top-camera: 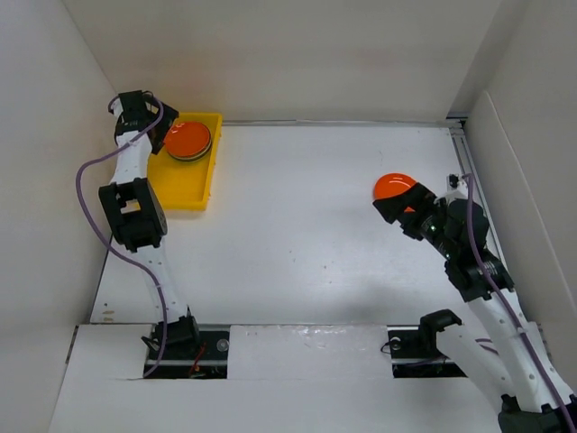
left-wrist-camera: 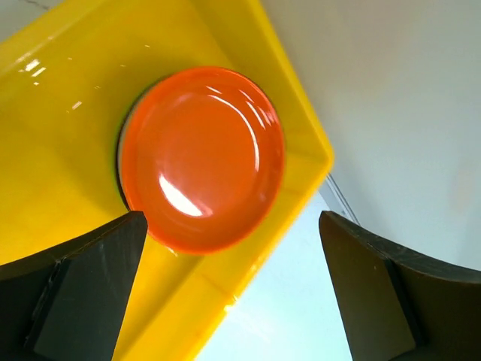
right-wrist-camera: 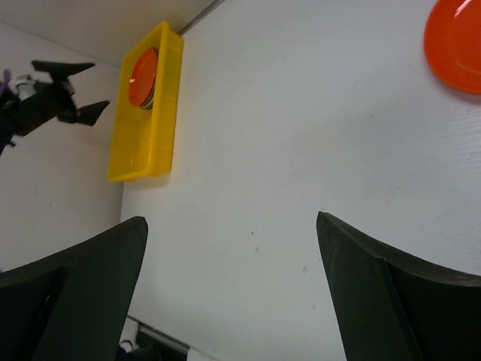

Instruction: Place the plates into the plastic bin on the countertop

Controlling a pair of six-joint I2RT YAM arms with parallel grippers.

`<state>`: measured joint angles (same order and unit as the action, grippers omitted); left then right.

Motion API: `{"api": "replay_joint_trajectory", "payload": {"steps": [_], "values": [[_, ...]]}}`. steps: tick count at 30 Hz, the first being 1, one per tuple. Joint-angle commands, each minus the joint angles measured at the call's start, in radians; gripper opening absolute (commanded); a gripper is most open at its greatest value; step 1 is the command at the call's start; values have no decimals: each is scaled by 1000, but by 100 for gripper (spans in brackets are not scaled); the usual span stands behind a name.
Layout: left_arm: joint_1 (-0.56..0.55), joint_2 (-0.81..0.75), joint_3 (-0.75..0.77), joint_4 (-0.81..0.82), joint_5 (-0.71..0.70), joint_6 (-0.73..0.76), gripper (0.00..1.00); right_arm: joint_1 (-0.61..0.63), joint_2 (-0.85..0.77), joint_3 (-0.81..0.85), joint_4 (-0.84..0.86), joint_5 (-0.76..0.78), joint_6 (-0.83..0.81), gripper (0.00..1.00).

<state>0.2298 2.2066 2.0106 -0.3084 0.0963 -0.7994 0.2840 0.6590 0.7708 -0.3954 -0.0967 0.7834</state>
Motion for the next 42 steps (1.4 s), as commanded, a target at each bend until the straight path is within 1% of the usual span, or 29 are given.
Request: {"api": "replay_joint_trajectory", "payload": {"steps": [1, 3, 4, 6, 7, 8, 9, 10, 11, 12, 15, 16, 18, 19, 21, 22, 23, 24, 25, 28, 29, 30, 31, 32, 35, 37, 39, 40, 42], "values": [[-32, -201, -19, 40, 63, 49, 100, -67, 75, -66, 87, 48, 69, 100], [-66, -232, -30, -1, 94, 60, 100, -147, 163, -112, 136, 6, 147, 100], [-76, -278, -54, -14, 118, 60, 100, -237, 188, -167, 203, -9, 175, 100], [-122, -352, -142, 20, 167, 74, 100, -316, 255, -217, 281, -34, 235, 99], [-142, -395, -253, 31, 168, 86, 100, -368, 281, -232, 341, -43, 244, 99], [-165, -494, -319, 85, 168, 101, 100, -385, 312, -232, 355, -43, 244, 99], [-214, -543, -384, 112, 177, 101, 100, -402, 379, -232, 356, -43, 244, 97], [-239, -591, -497, 132, 177, 114, 100, -413, 413, -213, 368, -23, 232, 97], [-266, -673, -545, 141, 159, 114, 100, -431, 445, -191, 380, -23, 232, 97], [-323, -714, -593, 175, 149, 114, 100, -440, 508, -191, 398, -23, 223, 97], [-415, -829, -742, 192, 105, 124, 100, -489, 606, -157, 464, -23, 214, 97], [-484, -849, -774, 192, 79, 124, 100, -503, 684, -142, 464, -40, 214, 97], [-558, -884, -851, 201, 47, 121, 100, -529, 764, -84, 495, -99, 203, 96], [-631, -910, -871, 201, 19, 121, 100, -540, 836, -62, 495, -100, 189, 94], [-676, -920, -924, 210, -1, 121, 100, -554, 901, -21, 495, -112, 174, 92], [-691, -941, -941, 221, -1, 112, 100, -554, 933, 19, 495, -130, 162, 87], [-702, -941, -961, 233, 28, 112, 100, -568, 994, 36, 495, -146, 162, 85], [-702, -955, -1001, 242, 42, 112, 100, -568, 1020, 53, 495, -185, 149, 83], [-702, -973, -1022, 242, 42, 102, 100, -581, 1040, 88, 495, -186, 149, 83], [-702, -995, -1081, 270, 42, 101, 100, -601, 1100, 125, 462, -227, 149, 70], [-702, -1008, -1081, 270, 31, 101, 100, -602, 1113, 152, 446, -227, 140, 62], [-702, -1019, -1092, 258, 19, 101, 100, -602, 1131, 166, 432, -238, 129, 60], [-702, -1019, -1092, 258, 19, 101, 100, -602, 1140, 179, 423, -238, 129, 54], [-702, -1030, -1092, 249, 19, 101, 100, -592, 1140, 200, 400, -238, 117, 44], [-702, -1039, -1092, 238, 10, 101, 100, -582, 1176, 241, 362, -238, 106, 31], [-702, -1048, -1092, 229, 0, 101, 100, -582, 1194, 263, 342, -238, 93, 17], [-702, -1058, -1092, 229, 0, 101, 100, -582, 1208, 284, 331, -238, 93, 9], [-702, -1058, -1092, 229, 0, 101, 100, -582, 1218, 285, 322, -238, 83, 0], [-702, -1046, -1092, 238, -10, 101, 100, -557, 1219, 294, 322, -238, 74, 0]]}}
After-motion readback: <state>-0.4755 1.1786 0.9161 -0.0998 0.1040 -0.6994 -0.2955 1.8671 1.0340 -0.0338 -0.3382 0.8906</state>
